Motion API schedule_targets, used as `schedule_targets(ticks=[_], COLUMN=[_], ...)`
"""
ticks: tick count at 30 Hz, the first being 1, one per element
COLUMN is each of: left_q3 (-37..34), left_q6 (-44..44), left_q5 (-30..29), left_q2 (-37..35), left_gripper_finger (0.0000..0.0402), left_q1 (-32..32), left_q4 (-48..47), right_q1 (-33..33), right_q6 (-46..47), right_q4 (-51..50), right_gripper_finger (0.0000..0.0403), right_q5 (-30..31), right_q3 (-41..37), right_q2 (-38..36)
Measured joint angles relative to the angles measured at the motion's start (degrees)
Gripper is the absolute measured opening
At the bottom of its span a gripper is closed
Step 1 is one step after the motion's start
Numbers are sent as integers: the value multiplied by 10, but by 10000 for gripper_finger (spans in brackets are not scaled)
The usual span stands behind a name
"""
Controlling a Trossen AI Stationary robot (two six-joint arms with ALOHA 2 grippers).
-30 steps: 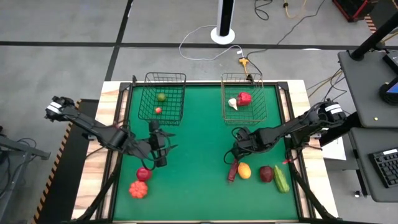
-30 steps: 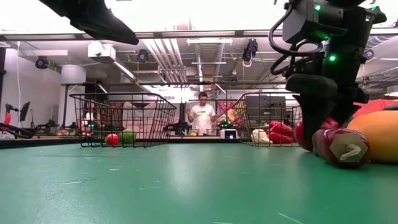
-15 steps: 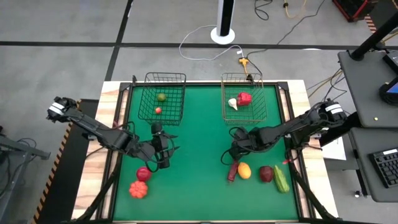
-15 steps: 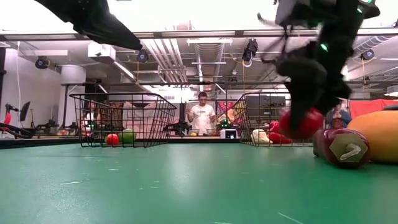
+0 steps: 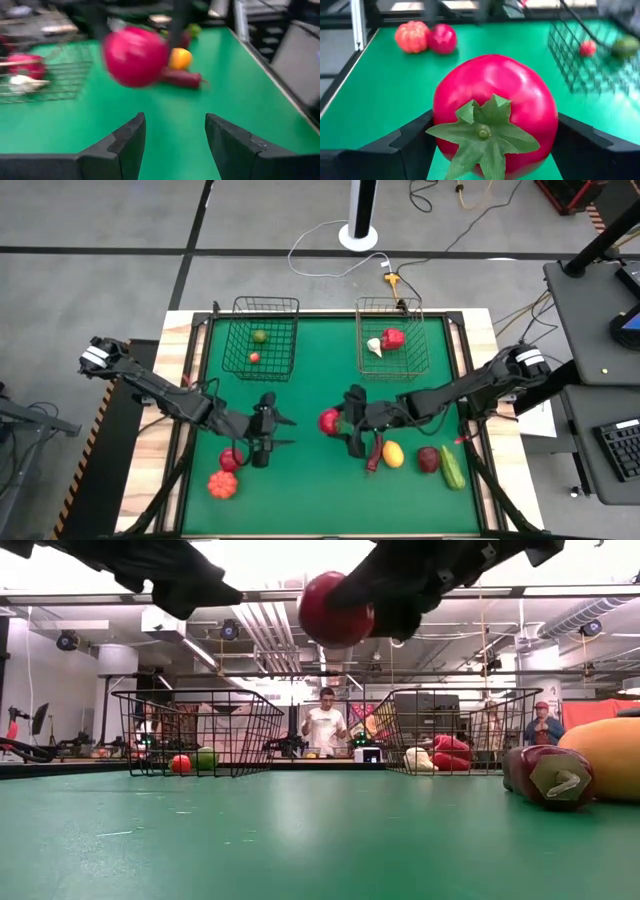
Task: Sort produce into baskets
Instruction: Put the right tomato into the black wire basket
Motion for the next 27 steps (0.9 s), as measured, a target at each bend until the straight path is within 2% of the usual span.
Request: schedule_targets(ticks=[3,8,13,20,27], left_q3=[3,5,6,7,32], left_q6=[-12,-11,7,82,131], left_q5=[-32,-33,-66,-63,-31], left_q2=[0,14,38,79,114], left_gripper_finger=[188,192,222,271,281], left_q1=[5,12,22,27,32], left_q4=[3,33,60,131,136], right_q1=[4,4,4,4,4], right_q6=[-44,-58,-60,-60,-60], right_q4=[40,41,39,23,21], right_gripper_finger=[315,315,315,315,315], right_q5=[2,4,1,1,-4], right_q3=[0,8,23,36,36], right_q2=[13,35,53,57,58])
